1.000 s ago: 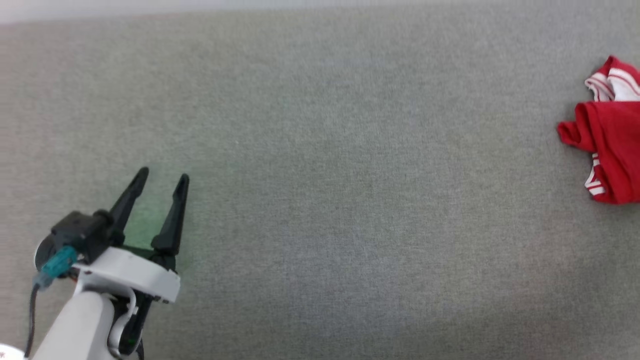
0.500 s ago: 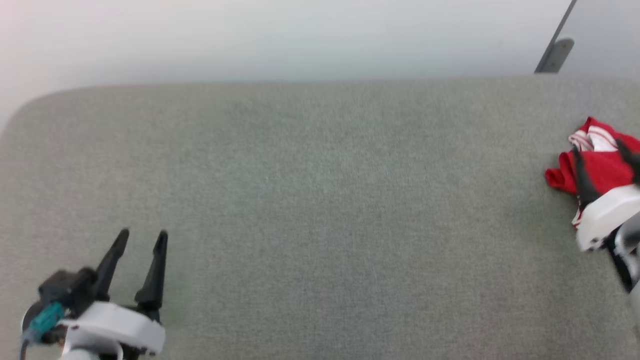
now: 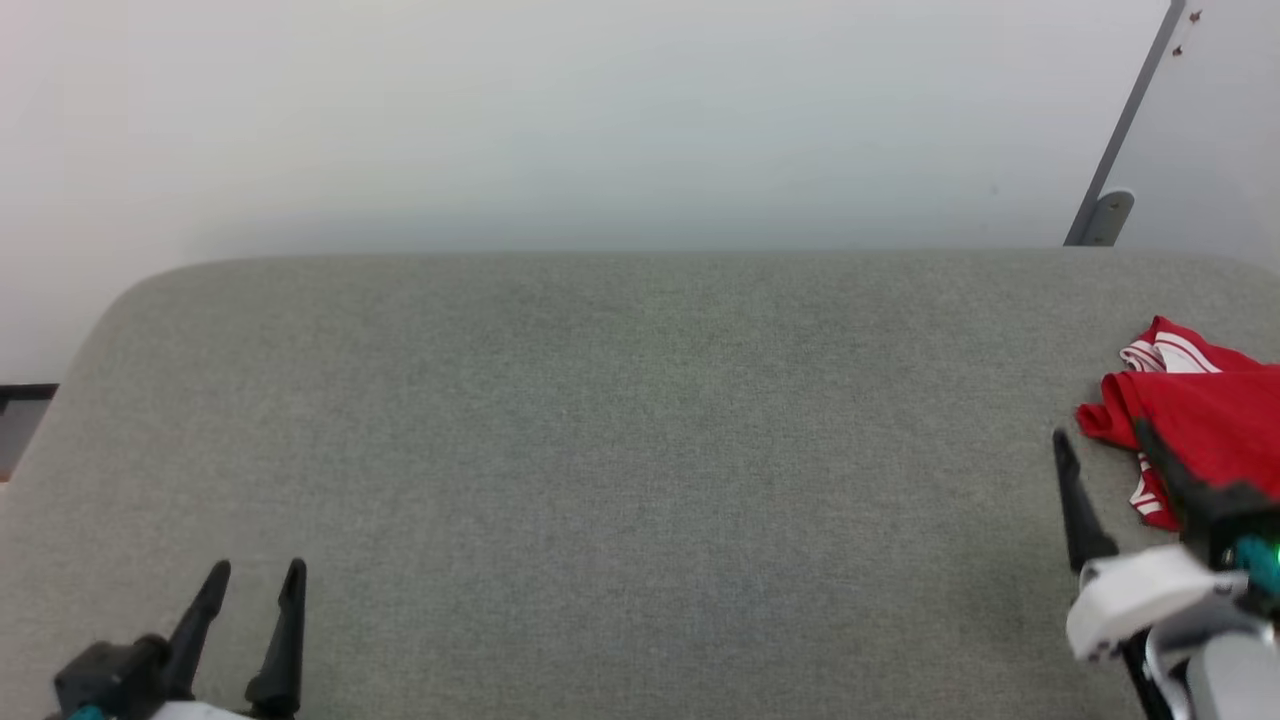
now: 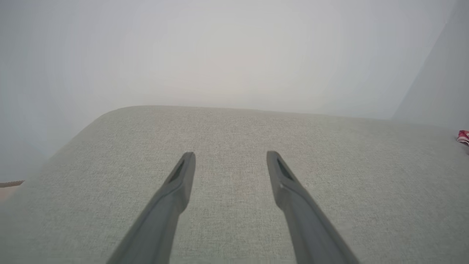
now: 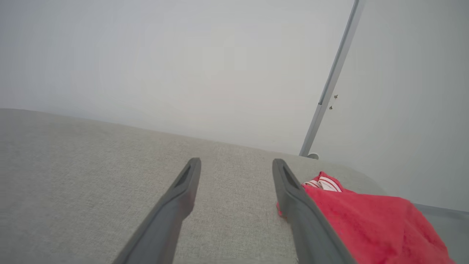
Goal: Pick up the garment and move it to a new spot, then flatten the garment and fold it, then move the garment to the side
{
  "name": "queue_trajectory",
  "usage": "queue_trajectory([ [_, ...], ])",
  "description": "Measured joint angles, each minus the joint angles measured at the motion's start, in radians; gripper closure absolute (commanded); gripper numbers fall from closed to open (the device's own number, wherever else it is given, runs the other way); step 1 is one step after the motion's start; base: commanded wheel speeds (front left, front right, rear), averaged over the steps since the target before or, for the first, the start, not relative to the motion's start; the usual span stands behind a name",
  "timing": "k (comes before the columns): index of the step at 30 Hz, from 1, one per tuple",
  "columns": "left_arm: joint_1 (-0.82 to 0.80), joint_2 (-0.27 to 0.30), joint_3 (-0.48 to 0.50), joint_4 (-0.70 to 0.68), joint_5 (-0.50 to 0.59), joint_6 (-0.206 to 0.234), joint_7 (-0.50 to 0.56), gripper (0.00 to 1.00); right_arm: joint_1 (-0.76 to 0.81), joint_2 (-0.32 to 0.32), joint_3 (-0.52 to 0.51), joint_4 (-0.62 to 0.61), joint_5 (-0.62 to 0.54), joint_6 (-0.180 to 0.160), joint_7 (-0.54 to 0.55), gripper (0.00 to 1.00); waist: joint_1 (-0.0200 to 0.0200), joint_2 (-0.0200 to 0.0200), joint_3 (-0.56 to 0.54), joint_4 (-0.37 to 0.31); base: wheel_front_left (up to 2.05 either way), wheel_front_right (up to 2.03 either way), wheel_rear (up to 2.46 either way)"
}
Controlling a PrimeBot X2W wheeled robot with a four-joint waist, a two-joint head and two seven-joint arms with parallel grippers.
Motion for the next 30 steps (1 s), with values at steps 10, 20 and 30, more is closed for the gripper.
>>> queue_trajectory([
  [10,0.057,-0.027,0.066,-0.034,0.054,0.000,0.000,0.00,0.171,0.076,-0.057,-0.151,-0.047,0.000,0.000,0.00,0.0000,0.0000,-0.019,0.009,0.00,0.00,0.00],
  [20,0.084,-0.042,0.068,-0.060,0.073,0.000,0.000,0.00,0.268,0.124,-0.080,-0.236,-0.055,0.000,0.000,0.00,0.0000,0.0000,-0.022,0.012,0.00,0.00,0.00],
  [30,0.091,-0.044,0.076,-0.076,0.057,0.000,0.000,0.00,0.324,0.154,-0.084,-0.287,-0.056,0.000,0.000,0.00,0.0001,-0.0001,-0.017,0.009,0.00,0.00,0.00],
])
